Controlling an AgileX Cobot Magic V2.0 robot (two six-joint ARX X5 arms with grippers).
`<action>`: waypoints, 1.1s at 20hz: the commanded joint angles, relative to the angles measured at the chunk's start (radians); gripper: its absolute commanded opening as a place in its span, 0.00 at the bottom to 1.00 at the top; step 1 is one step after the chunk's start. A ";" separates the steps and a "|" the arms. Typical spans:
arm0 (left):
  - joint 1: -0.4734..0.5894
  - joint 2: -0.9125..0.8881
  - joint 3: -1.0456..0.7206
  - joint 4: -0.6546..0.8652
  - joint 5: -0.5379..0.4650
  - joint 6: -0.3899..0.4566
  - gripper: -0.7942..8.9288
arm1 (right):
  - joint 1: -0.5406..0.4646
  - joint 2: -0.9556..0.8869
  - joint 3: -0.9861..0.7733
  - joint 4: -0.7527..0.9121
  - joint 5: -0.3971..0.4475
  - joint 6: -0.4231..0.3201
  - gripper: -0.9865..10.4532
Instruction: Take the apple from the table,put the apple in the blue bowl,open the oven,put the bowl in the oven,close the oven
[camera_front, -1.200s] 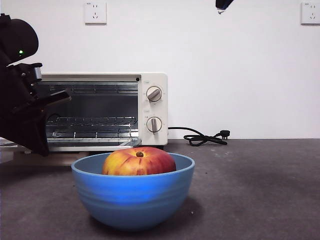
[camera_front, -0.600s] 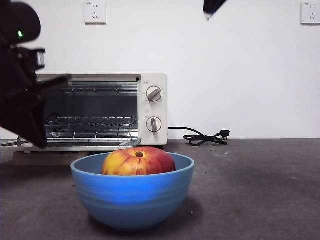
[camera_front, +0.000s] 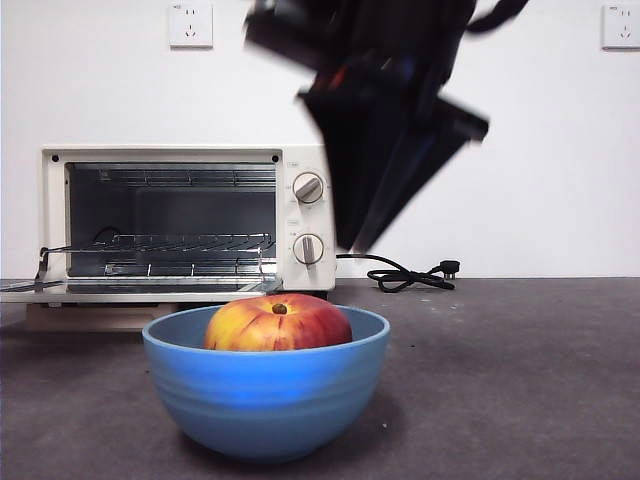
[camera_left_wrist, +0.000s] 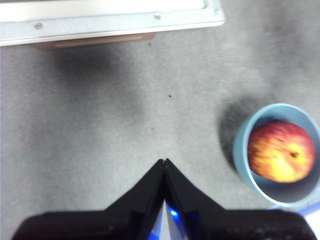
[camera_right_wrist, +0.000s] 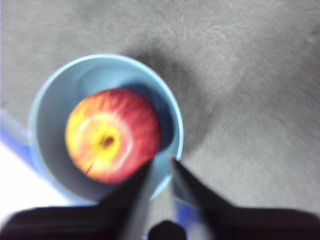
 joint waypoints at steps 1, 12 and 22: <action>-0.004 -0.064 -0.011 -0.027 0.004 0.014 0.08 | 0.000 0.046 -0.012 0.006 0.015 -0.010 0.26; -0.004 -0.159 -0.011 -0.101 0.004 0.013 0.08 | -0.002 0.090 -0.012 0.061 0.080 -0.029 0.26; -0.004 -0.160 -0.011 -0.109 0.023 0.010 0.08 | -0.039 0.165 -0.012 0.087 -0.002 -0.061 0.21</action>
